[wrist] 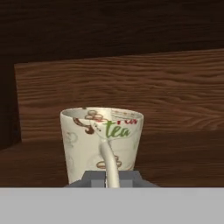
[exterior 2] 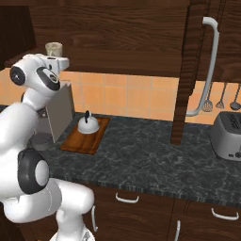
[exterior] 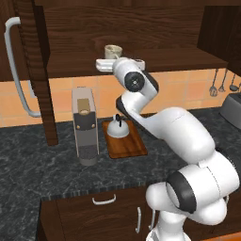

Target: Pick the kettle from the counter and place it on the tray. Then pick the mug from the cabinet and place it on the tray. Then close the cabinet doors.

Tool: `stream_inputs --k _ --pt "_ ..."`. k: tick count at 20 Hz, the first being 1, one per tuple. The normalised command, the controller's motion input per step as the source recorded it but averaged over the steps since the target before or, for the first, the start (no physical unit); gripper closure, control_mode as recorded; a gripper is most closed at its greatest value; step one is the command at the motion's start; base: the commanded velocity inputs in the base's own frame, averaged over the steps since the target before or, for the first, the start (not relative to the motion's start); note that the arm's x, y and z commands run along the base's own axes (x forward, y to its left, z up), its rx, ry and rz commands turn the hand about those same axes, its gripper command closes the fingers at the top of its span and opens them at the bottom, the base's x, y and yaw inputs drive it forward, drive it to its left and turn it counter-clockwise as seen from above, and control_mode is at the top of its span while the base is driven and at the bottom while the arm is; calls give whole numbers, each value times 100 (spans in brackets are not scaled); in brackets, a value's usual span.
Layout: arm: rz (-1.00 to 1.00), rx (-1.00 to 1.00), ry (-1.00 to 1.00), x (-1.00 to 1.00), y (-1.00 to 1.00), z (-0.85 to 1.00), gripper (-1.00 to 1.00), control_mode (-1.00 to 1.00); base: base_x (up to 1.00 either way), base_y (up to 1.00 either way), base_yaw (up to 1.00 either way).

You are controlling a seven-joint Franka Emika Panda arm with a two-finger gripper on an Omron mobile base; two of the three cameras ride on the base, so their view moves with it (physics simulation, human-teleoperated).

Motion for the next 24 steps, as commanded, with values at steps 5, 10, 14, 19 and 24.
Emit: stream_inputs --k 5,10,14,19,24 --pt "19 0 0 -73 -55 33 100 -100 0 0 0" --pt "28 0 0 -67 -66 21 100 -100 0 0 0" --pt "38 -1 0 -68 -60 2 100 -100 0 0 0" --pt "42 -1 7 -53 -45 -12 100 -100 0 0 0" --pt "41 -1 6 -25 -32 -51 100 -100 0 0 0"
